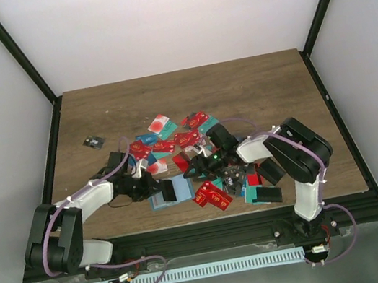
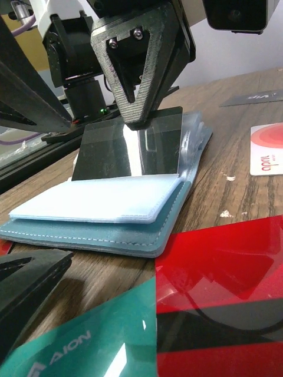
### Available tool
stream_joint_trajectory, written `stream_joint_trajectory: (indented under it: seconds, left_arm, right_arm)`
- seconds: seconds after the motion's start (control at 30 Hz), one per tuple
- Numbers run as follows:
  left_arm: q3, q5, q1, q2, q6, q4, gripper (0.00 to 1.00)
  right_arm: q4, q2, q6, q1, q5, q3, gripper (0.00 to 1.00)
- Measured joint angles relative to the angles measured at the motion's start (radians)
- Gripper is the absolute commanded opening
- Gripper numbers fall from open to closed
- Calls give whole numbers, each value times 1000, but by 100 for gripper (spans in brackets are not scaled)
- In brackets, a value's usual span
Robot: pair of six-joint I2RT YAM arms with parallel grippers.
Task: Put the credit cards into the card holder
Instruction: Insert the credit card into the card holder.
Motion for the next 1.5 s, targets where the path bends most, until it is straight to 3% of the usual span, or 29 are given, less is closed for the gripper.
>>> stream_joint_trajectory:
  seconds: [0.23,0.63,1.1,1.5]
  left_arm:
    - [0,0,-1,1,1,3,4]
    - [0,14,-3,11,8,45,4]
    - [-18,23,-10,6,-3,75,4]
    - [-104,68,-11,6,-77,206,4]
  right_arm:
    - [1,21,0,5,0,11,50]
    - [-33,64,-10,8,15,40,23]
    - [-88,91,-26,8,29,87,18]
    - [-95,95,-17,8,35,89,12]
